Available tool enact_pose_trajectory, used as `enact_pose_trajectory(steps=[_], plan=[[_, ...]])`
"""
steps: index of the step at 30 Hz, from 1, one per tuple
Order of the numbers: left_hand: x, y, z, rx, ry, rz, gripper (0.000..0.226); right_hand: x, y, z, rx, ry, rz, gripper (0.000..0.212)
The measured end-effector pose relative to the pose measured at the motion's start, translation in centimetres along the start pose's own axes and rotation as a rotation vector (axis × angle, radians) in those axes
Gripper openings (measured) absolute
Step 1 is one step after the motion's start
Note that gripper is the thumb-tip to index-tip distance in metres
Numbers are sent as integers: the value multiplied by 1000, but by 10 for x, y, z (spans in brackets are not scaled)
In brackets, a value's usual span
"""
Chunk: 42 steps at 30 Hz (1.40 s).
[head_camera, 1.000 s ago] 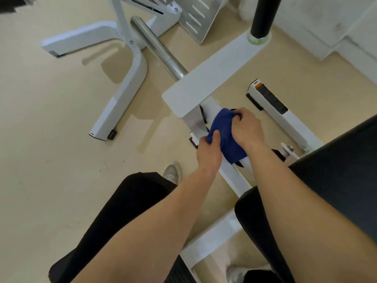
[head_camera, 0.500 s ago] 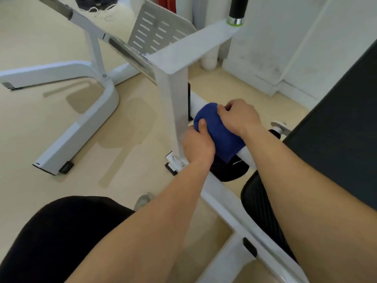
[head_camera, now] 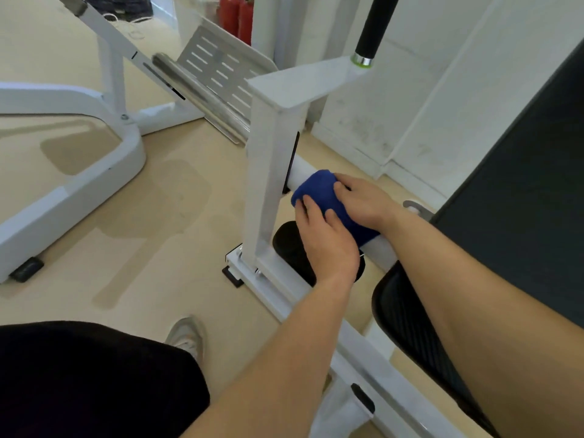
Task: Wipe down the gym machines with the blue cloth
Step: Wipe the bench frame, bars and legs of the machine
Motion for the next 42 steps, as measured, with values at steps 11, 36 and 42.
enact_pose_trajectory(steps=[11,36,42], plan=[[18,-10,-24,28,6,125,60,8,-19,-35,-69,-56,44,47],[33,-27,27,-66,-242,161,73,-17,4,31,86,-243,471,58],[36,-34,24,-27,-309,159,64,-14,9,36,136,-274,522,70]])
Point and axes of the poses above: each hand's wrist, its own z-axis away from the middle knuckle, its own x-axis out of the palm, y = z × x, the point moved 9 cm from there along -z, towards the middle knuckle, and after that the axes turned 8 degrees about -z, right-handed, at the moved point
